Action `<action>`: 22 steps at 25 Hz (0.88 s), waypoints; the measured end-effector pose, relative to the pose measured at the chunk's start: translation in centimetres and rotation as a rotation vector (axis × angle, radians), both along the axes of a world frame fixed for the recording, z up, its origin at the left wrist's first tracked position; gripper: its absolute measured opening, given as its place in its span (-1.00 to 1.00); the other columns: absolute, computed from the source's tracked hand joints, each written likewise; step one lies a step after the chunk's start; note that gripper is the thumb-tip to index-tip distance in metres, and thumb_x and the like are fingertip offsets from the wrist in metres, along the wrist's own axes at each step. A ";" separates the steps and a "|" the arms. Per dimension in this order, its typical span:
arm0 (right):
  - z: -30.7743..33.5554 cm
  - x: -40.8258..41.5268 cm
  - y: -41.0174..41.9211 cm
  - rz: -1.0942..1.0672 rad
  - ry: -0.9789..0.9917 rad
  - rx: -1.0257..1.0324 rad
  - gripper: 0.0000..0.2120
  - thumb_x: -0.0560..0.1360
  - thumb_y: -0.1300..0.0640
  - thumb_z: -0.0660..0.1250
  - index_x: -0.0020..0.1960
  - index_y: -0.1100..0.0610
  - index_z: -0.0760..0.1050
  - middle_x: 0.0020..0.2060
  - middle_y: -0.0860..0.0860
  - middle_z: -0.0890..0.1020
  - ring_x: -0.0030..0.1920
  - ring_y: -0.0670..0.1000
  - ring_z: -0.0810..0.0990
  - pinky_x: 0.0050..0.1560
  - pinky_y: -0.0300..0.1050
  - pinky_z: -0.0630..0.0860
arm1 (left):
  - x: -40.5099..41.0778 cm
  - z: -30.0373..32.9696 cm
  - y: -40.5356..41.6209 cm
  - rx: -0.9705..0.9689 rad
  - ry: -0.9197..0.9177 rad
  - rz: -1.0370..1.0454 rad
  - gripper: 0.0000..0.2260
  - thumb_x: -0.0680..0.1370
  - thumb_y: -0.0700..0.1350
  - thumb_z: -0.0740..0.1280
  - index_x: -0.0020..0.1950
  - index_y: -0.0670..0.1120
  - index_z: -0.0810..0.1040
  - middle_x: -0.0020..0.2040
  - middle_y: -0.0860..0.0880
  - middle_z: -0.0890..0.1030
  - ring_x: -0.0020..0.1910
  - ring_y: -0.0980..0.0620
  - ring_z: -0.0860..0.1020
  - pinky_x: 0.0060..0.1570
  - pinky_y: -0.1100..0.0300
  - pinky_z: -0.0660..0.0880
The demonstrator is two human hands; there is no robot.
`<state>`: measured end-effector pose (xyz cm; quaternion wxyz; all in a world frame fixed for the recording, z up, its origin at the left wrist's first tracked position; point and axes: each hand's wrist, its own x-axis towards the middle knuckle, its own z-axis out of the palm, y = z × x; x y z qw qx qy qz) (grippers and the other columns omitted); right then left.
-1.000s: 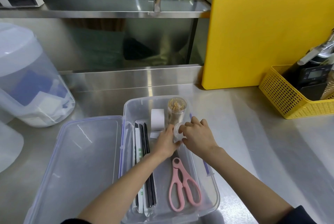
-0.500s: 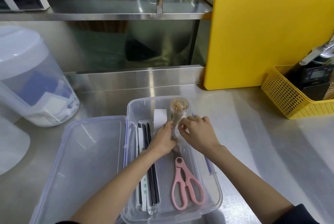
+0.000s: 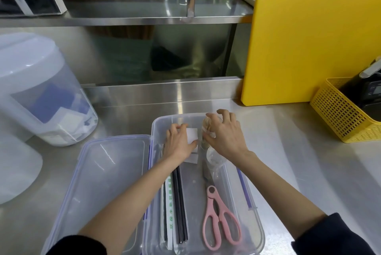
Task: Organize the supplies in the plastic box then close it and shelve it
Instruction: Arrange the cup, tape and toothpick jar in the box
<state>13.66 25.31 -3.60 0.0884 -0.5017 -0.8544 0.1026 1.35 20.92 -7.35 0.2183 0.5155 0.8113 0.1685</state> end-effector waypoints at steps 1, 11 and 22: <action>-0.1 -0.2 0.3 -0.003 -0.024 -0.030 -0.46 0.50 -0.05 0.26 0.42 0.07 0.22 0.44 0.14 0.25 0.40 0.17 0.24 0.34 -0.02 0.31 | 0.1 -0.2 0.3 -0.015 -0.017 0.006 -0.45 0.49 0.04 0.29 0.41 -0.10 0.22 0.36 -0.13 0.25 0.35 -0.14 0.25 0.20 0.01 0.37; -0.8 -0.7 1.4 -0.002 -0.047 -0.086 -0.52 0.52 0.02 0.26 0.39 0.09 0.24 0.36 0.15 0.33 0.30 0.17 0.36 0.31 -0.04 0.34 | 0.6 -0.3 1.5 0.012 -0.077 0.098 -0.57 0.49 -0.02 0.31 0.27 -0.19 0.32 0.31 -0.14 0.38 0.28 -0.15 0.39 0.03 0.05 0.40; 0.3 -0.4 0.9 0.002 0.093 -0.050 -0.51 0.51 0.07 0.29 0.40 0.09 0.26 0.42 0.12 0.27 0.38 0.15 0.27 0.37 -0.05 0.31 | -1.3 -1.5 1.7 -0.012 -0.289 0.271 -0.71 0.57 -0.15 0.15 0.20 -0.28 0.44 0.20 -0.28 0.52 0.22 -0.23 0.44 0.13 0.00 0.42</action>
